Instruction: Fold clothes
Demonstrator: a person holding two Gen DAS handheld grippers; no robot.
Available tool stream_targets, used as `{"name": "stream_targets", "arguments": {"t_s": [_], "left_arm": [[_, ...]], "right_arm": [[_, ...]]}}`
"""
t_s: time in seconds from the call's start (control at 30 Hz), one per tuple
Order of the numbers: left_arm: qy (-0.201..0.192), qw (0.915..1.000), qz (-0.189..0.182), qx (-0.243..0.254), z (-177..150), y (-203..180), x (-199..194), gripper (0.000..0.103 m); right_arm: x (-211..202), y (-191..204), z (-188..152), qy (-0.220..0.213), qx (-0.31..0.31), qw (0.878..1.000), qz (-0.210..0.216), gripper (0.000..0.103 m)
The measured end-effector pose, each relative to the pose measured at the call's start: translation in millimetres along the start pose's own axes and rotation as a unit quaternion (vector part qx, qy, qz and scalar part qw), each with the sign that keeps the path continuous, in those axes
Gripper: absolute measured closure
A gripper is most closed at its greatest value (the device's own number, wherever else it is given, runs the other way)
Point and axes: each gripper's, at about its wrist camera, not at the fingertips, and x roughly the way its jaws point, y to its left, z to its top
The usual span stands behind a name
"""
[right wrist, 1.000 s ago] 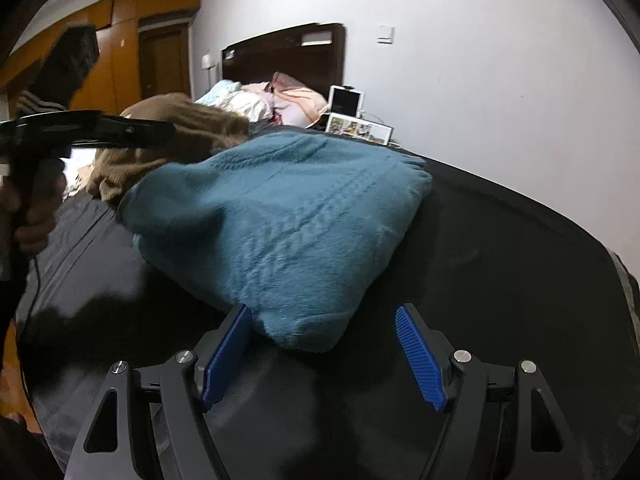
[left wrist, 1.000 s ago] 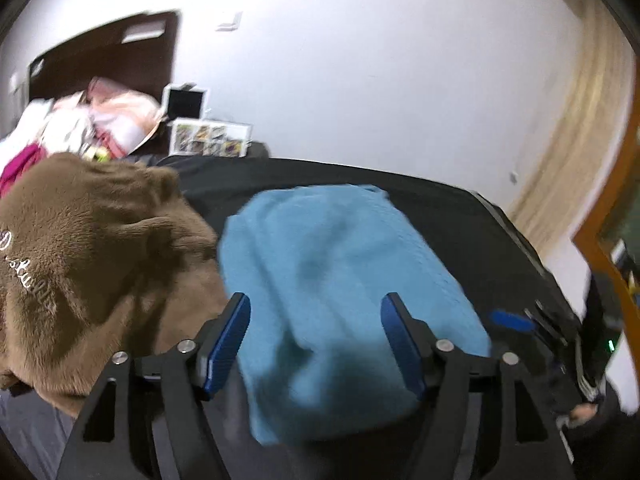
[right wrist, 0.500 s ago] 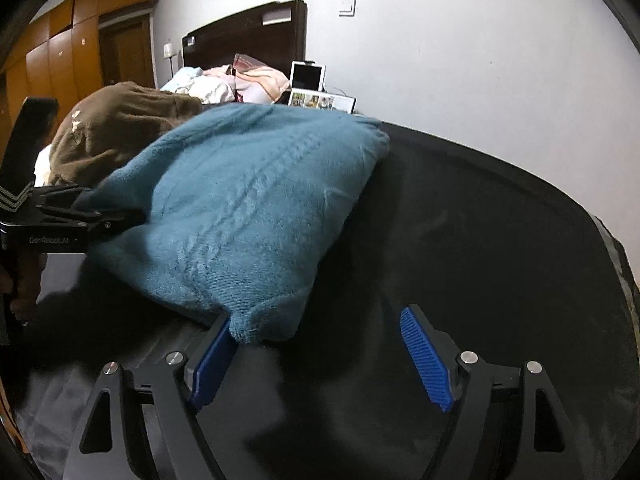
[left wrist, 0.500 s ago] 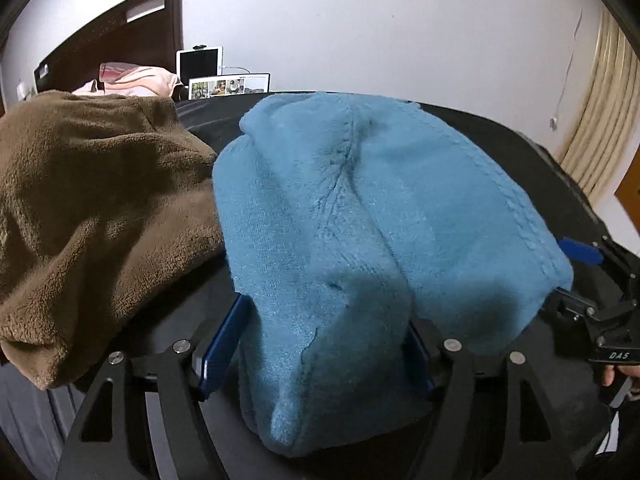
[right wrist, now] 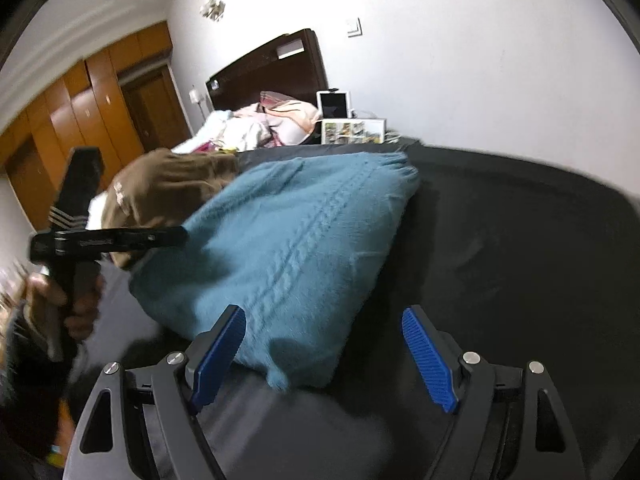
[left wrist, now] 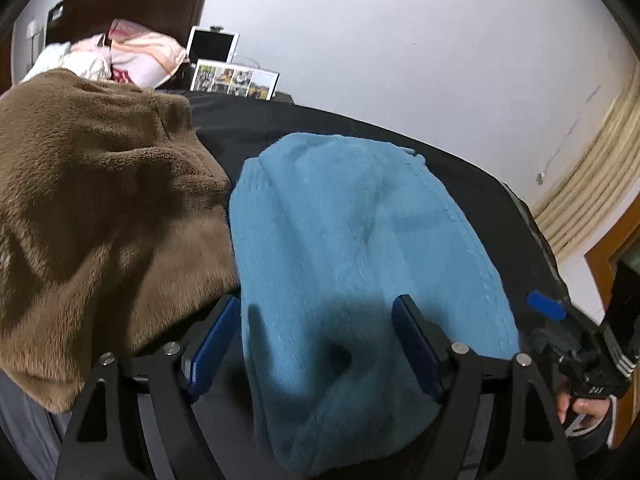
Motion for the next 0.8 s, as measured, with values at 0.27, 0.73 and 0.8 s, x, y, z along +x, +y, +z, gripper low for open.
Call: {"name": "stream_targets", "arguments": {"t_s": [0.27, 0.73, 0.8], "left_arm": [[0.04, 0.9988, -0.003, -0.027, 16, 13, 37, 0.013], [0.068, 0.9974, -0.018, -0.015, 33, 23, 56, 0.0], [0.066, 0.9976, -0.019, -0.01, 33, 24, 56, 0.0]], "right_arm": [[21, -20, 17, 0.007, 0.056, 0.998, 0.001, 0.02], [62, -41, 35, 0.037, 0.108, 0.992, 0.055, 0.02], [66, -41, 37, 0.037, 0.109, 0.992, 0.055, 0.02]]}}
